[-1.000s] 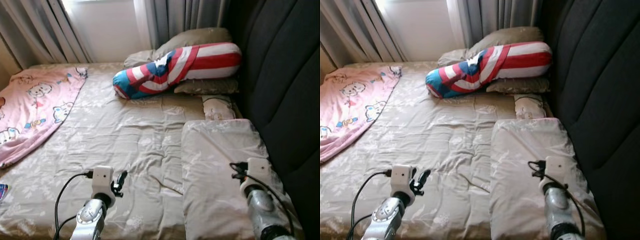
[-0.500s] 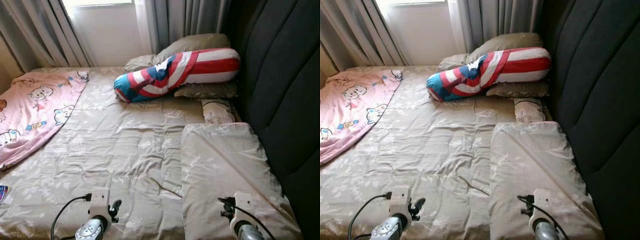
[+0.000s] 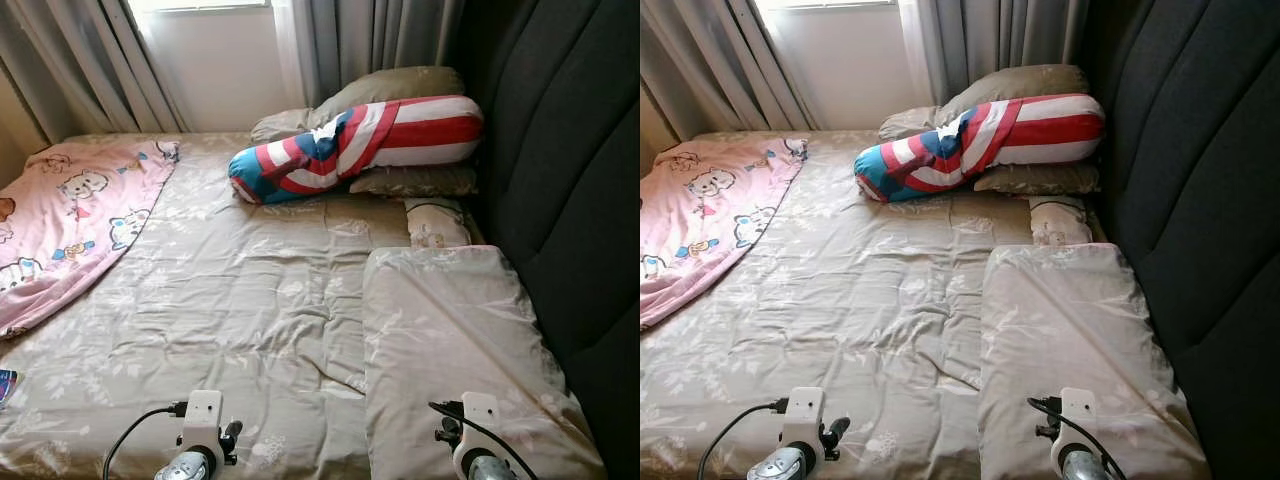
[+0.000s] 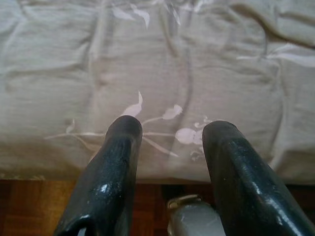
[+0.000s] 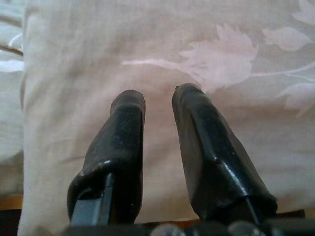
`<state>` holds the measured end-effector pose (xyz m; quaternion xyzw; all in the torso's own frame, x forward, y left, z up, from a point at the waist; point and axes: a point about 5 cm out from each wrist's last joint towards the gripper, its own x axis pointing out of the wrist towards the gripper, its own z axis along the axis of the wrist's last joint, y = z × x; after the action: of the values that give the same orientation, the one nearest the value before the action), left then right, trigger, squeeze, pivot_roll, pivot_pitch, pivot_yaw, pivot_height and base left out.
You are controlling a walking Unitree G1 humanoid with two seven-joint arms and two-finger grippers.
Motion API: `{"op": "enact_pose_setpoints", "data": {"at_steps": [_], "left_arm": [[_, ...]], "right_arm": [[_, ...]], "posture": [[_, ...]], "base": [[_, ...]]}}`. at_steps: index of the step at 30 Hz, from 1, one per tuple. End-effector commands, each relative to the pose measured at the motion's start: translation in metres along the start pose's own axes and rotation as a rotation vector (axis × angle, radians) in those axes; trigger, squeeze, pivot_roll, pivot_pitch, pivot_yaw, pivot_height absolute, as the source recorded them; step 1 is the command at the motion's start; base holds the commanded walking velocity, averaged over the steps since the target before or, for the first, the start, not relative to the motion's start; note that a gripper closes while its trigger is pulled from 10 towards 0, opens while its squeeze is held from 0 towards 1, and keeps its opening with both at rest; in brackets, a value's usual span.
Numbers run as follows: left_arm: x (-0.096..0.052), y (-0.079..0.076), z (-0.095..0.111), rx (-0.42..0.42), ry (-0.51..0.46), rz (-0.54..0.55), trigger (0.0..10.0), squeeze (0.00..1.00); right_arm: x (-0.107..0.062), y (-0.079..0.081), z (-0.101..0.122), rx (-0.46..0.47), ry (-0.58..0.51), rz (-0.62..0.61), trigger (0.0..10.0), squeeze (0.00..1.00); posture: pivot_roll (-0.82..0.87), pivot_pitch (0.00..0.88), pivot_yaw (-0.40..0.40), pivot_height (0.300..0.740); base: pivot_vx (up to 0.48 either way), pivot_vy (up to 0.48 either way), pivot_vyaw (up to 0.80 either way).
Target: Clean up the room
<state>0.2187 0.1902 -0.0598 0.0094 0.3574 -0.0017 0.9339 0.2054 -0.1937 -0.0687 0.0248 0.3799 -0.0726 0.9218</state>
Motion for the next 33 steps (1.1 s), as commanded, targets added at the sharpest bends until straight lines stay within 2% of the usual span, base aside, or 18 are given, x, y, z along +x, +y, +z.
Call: {"op": "enact_pose_setpoints", "data": {"at_steps": [1, 5, 10, 16, 25, 28, 33], "left_arm": [[-0.002, -0.001, -0.01, 0.011, 0.053, 0.01, 10.0, 0.0], [-0.003, -0.002, -0.014, 0.012, 0.071, 0.013, 10.0, 0.0], [-0.006, 0.012, -0.018, 0.009, 0.089, 0.037, 10.0, 0.0], [-0.008, 0.02, -0.022, 0.012, 0.111, 0.051, 10.0, 0.0], [-0.009, 0.023, -0.025, 0.02, 0.13, 0.054, 10.0, 0.0], [-0.01, 0.025, -0.026, 0.022, 0.137, 0.057, 10.0, 0.0], [-0.011, 0.025, -0.028, 0.028, 0.149, 0.058, 10.0, 0.0]], "right_arm": [[-0.001, 0.0, -0.004, -0.016, 0.012, -0.002, 10.0, 0.0], [-0.002, -0.001, -0.007, -0.013, 0.02, -0.006, 10.0, 0.0], [-0.003, 0.001, -0.012, -0.016, 0.036, -0.004, 10.0, 0.0], [-0.004, 0.003, -0.014, -0.014, 0.041, -0.004, 10.0, 0.0], [-0.003, 0.003, -0.013, -0.015, 0.037, -0.004, 10.0, 0.0], [-0.003, 0.003, -0.012, -0.014, 0.035, -0.003, 10.0, 0.0], [-0.003, 0.003, -0.012, 0.001, 0.036, -0.006, 10.0, 0.0]], "posture": [[-0.03, 0.0, 0.037, 0.74], [-0.02, 0.0, 0.038, 0.74], [-0.02, 0.0, 0.04, 0.74], [-0.02, 0.0, 0.045, 0.74], [-0.02, 0.0, 0.045, 0.74], [-0.02, 0.0, 0.045, 0.74], [-0.02, 0.0, 0.045, 0.74]], "base": [[0.0, 0.0, 0.8], [0.0, 0.0, 0.8], [0.0, 0.0, 0.8], [0.0, 0.0, 0.8], [0.0, 0.0, 0.8], [0.0, 0.0, 0.61], [0.0, 0.0, 0.0]]}}
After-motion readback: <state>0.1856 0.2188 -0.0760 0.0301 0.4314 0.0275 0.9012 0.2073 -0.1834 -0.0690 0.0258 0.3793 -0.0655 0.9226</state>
